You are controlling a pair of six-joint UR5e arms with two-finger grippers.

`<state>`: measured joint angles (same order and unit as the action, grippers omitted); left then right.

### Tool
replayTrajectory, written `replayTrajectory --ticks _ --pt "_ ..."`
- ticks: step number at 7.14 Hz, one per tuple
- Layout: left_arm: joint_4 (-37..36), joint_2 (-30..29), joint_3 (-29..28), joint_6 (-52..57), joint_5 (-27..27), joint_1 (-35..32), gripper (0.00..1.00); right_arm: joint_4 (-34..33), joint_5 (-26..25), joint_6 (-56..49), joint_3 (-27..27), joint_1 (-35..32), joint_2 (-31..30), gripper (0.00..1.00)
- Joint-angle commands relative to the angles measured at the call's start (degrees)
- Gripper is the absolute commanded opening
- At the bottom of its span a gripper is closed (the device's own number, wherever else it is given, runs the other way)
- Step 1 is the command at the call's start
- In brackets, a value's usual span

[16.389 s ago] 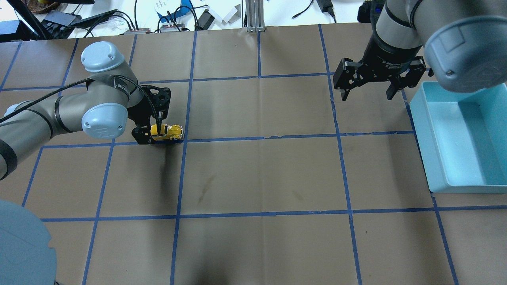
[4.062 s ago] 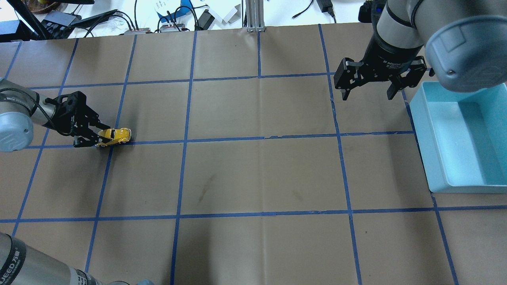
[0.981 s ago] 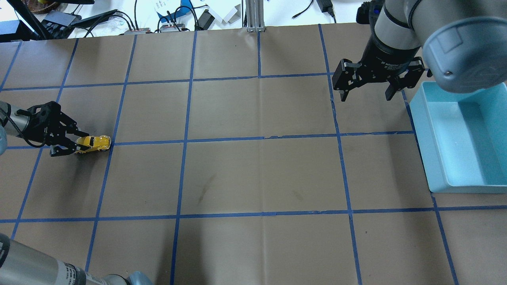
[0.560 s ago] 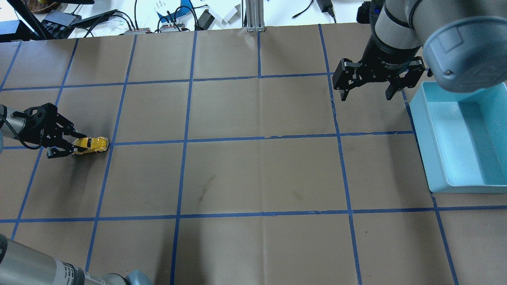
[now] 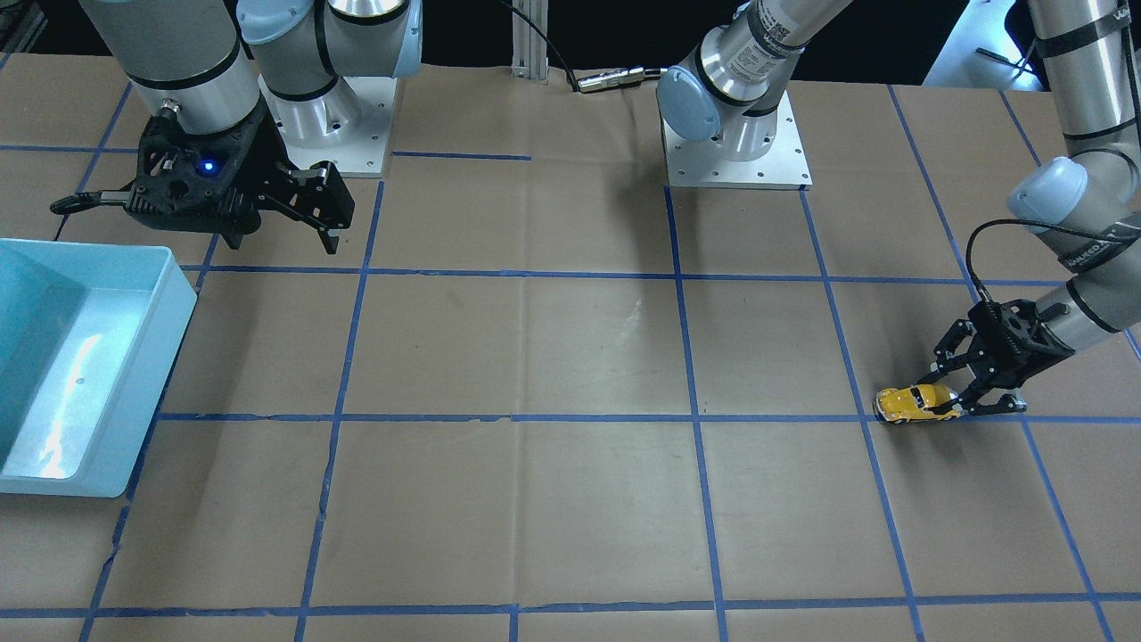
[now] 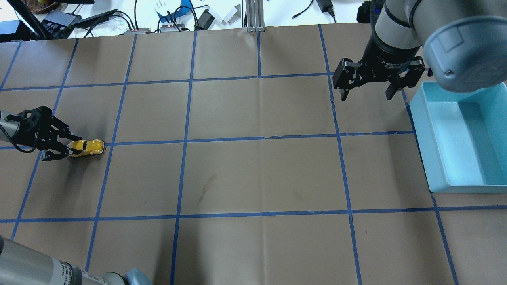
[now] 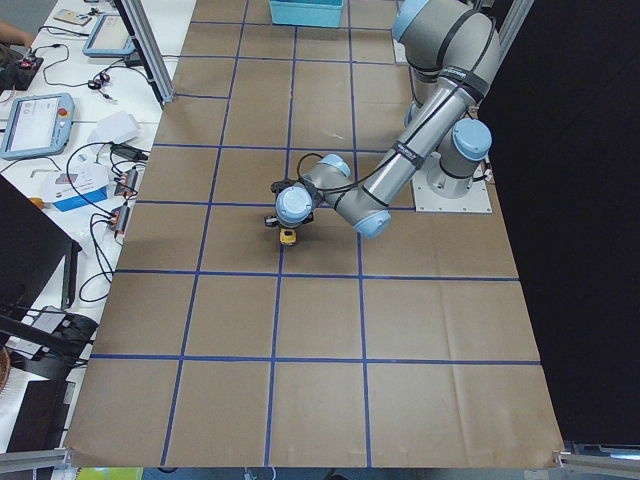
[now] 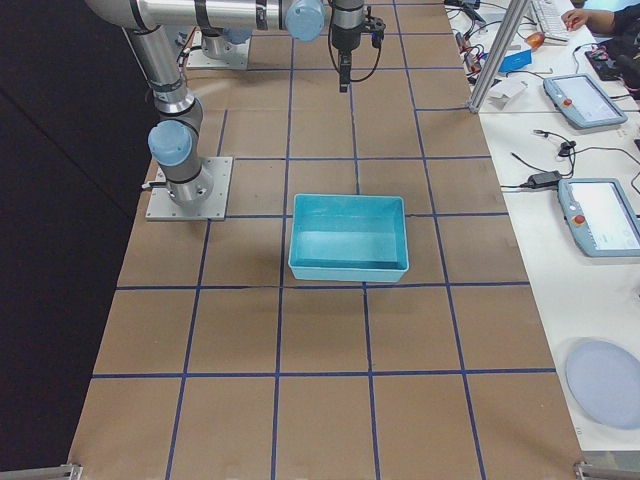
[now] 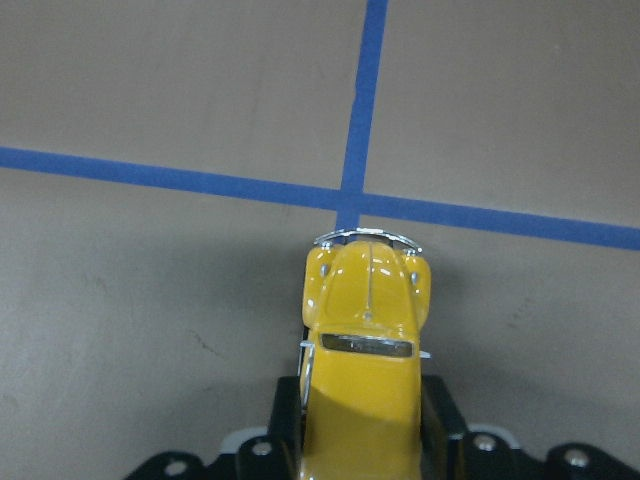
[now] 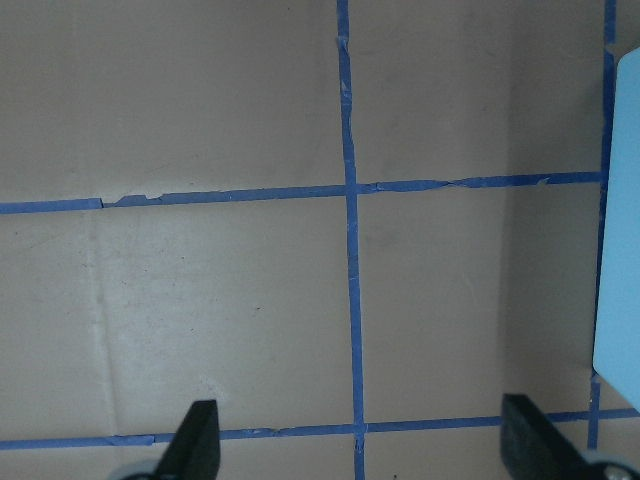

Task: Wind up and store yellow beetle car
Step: 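Keep pulling the car farther back toward the left arm's base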

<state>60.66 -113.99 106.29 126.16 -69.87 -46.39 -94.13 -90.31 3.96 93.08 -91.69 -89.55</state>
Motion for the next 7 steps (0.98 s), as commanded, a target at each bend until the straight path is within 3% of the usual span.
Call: replayTrajectory --ticks 1,7 --pt "0.07 0.0 0.06 1.18 -0.01 0.6 0.25 0.0 -0.04 0.0 0.0 0.02 -0.01 1.0" --pt "0.42 0.0 -0.12 4.53 -0.09 2.8 0.25 0.09 0.05 0.0 0.0 0.11 -0.01 1.0"
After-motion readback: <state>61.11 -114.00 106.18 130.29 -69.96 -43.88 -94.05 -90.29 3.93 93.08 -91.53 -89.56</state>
